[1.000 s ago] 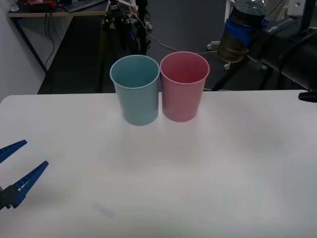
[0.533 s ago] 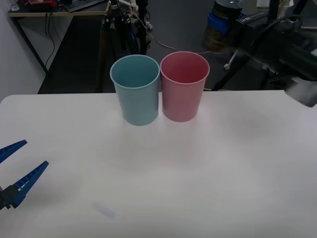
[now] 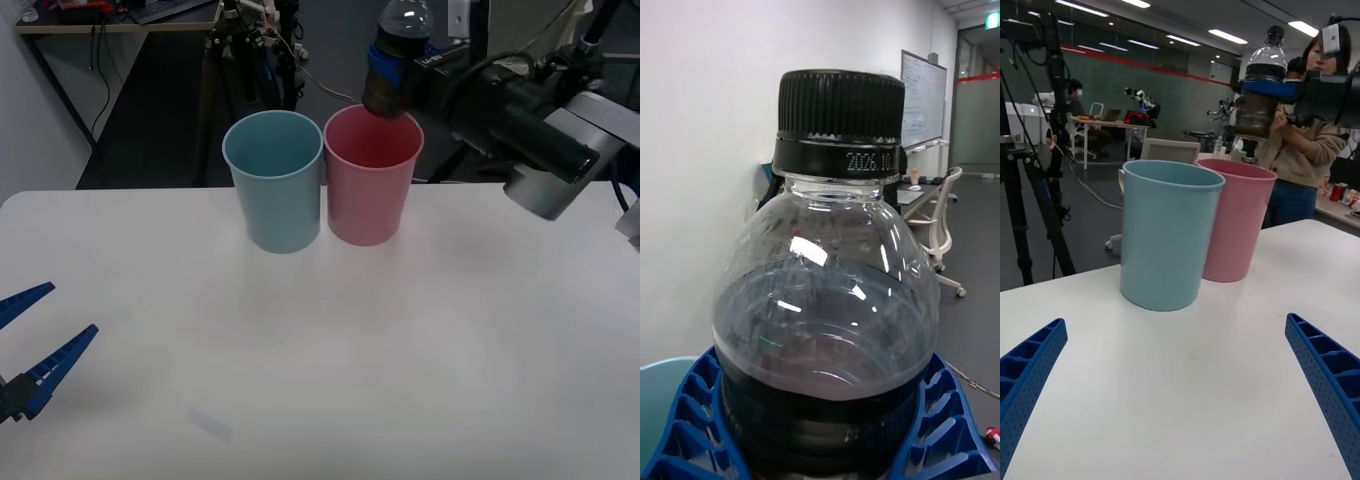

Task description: Grasp the object on the table and drop it into the matching bin: aluminum can to the light blue bin, PET bottle to the pink bin.

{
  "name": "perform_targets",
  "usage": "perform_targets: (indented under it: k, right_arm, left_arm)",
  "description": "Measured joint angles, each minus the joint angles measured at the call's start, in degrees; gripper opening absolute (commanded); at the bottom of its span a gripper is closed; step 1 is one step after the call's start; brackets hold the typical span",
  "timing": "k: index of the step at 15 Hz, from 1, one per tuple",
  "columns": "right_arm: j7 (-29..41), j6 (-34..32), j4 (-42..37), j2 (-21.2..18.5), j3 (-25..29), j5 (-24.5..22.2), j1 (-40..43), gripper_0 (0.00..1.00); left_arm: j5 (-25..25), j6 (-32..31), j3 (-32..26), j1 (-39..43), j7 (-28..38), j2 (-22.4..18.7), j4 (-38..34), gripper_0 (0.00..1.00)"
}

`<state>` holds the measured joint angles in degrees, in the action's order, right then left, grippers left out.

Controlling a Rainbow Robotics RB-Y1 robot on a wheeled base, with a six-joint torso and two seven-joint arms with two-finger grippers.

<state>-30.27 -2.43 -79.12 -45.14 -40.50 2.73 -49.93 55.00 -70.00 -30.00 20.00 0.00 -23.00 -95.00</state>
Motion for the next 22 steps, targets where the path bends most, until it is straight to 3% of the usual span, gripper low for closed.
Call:
perform_targets:
  k: [5, 11, 12, 13, 22]
  right_arm:
    - [-1.3, 4.1, 0.0, 3.9, 0.1, -4.6, -0.2, 0.00]
    - [-0.9, 4.4, 3.3, 6.8, 1.5, -8.4, -0.3, 0.00]
    - [-0.7, 4.4, 3.5, 6.9, 1.5, -8.4, -0.3, 0.19]
    - [-0.4, 4.4, 3.5, 6.9, 1.6, -8.4, -0.3, 1.00]
    - [1.8, 4.4, 2.7, 7.2, 2.2, -7.7, -0.2, 1.00]
  left_arm:
    - [0.0, 0.0, 0.0, 0.0, 0.0, 0.0, 0.0, 1.00]
    - [0.0, 0.0, 0.0, 0.0, 0.0, 0.0, 0.0, 1.00]
    - [0.0, 0.0, 0.0, 0.0, 0.0, 0.0, 0.0, 1.00]
    - [0.0, 0.0, 0.0, 0.0, 0.0, 0.0, 0.0, 1.00]
    - [0.0, 0.0, 0.0, 0.0, 0.0, 0.0, 0.0, 1.00]
